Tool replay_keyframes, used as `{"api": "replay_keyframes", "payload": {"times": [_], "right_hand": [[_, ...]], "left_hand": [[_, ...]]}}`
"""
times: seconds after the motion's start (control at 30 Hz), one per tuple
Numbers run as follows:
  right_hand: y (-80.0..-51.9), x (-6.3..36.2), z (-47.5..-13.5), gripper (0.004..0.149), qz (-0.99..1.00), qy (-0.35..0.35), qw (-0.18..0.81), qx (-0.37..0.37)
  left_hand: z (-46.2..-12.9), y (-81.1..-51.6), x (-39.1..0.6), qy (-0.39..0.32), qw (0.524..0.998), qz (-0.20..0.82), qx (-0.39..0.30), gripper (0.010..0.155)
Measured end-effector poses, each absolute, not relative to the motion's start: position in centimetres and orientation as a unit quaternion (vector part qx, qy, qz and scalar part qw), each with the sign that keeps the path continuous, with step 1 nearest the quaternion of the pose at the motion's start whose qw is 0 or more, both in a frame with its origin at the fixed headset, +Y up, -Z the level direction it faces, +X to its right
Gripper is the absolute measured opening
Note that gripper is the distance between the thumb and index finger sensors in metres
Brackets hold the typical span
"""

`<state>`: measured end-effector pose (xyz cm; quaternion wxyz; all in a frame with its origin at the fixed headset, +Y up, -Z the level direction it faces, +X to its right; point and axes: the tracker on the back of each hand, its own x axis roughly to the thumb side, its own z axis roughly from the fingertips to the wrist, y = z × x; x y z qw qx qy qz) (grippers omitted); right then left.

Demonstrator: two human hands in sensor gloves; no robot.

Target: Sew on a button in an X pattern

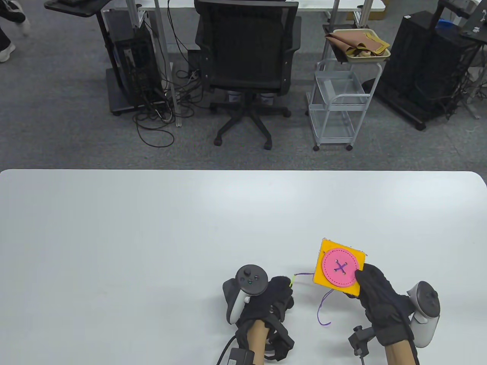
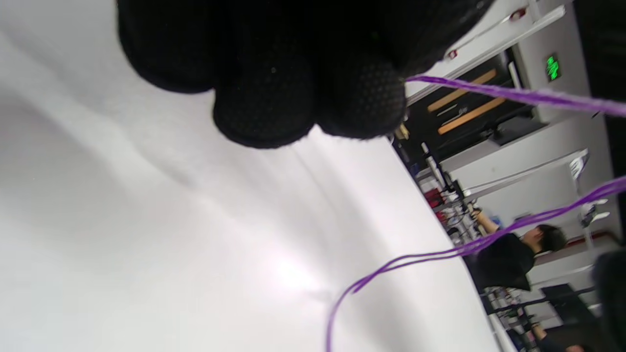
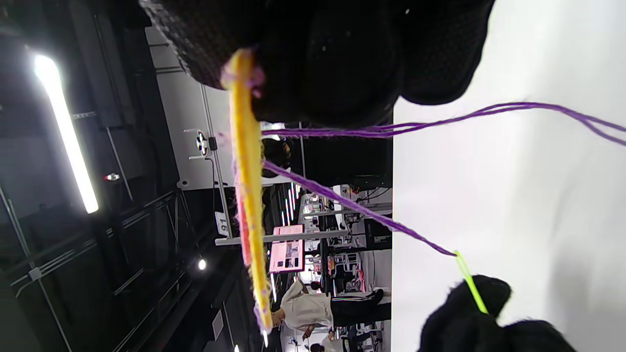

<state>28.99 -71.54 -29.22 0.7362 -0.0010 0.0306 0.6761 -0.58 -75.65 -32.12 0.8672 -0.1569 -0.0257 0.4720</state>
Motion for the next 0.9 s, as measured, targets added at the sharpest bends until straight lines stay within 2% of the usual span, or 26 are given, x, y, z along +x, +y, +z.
{"api": "replay_keyframes", "payload": {"times": [0.27, 0.6, 0.9], "right_hand": [[-71.5, 28.2, -29.3, 0.042, 0.696, 0.037, 0.716, 0.031], [-71.9, 27.1, -29.6, 0.042, 0.717, 0.054, 0.693, 0.051], [-72.3, 26.6, -29.7, 0.042, 0.739, 0.058, 0.669, 0.042]], "left_hand": [[-31.9, -74.9, -1.1, -0.037, 0.810, 0.566, -0.148, 0.044], [-31.9, -75.1, -0.3, -0.103, 0.705, 0.672, -0.201, 0.043], [-31.9, -75.4, 0.0, -0.142, 0.647, 0.710, -0.239, 0.043]]}}
